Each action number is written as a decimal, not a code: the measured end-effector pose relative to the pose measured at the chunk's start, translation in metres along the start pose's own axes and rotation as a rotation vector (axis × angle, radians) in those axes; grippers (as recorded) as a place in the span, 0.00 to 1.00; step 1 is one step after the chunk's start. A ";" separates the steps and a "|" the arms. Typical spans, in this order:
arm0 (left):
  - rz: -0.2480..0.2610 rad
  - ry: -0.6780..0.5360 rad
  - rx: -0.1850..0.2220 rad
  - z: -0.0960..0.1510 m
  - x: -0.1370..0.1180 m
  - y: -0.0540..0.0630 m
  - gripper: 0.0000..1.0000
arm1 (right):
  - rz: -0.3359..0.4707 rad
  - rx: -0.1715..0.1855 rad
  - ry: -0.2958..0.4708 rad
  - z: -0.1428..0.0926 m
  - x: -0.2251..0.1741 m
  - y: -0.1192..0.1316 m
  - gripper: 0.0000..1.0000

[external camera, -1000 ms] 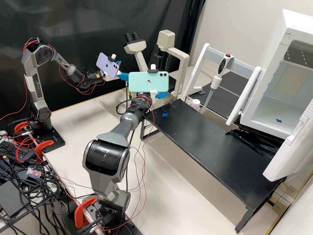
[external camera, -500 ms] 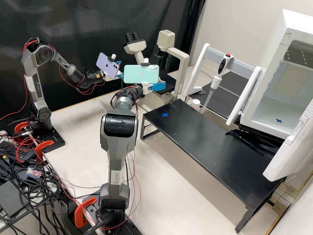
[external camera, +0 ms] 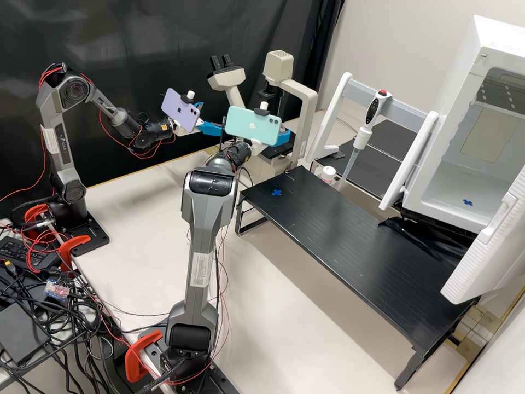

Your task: Move the petri dish to the microscope

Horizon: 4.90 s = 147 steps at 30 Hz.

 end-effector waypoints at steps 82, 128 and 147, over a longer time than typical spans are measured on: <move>0.000 0.000 0.000 0.000 0.000 0.000 1.00 | -0.122 0.022 -0.126 -0.003 0.087 -0.023 0.00; 0.000 0.000 0.000 0.000 0.000 0.000 1.00 | -0.175 0.022 -0.090 0.002 0.072 -0.038 1.00; 0.000 0.000 0.000 0.000 0.000 0.000 1.00 | -0.160 0.144 0.108 0.003 -0.051 0.016 1.00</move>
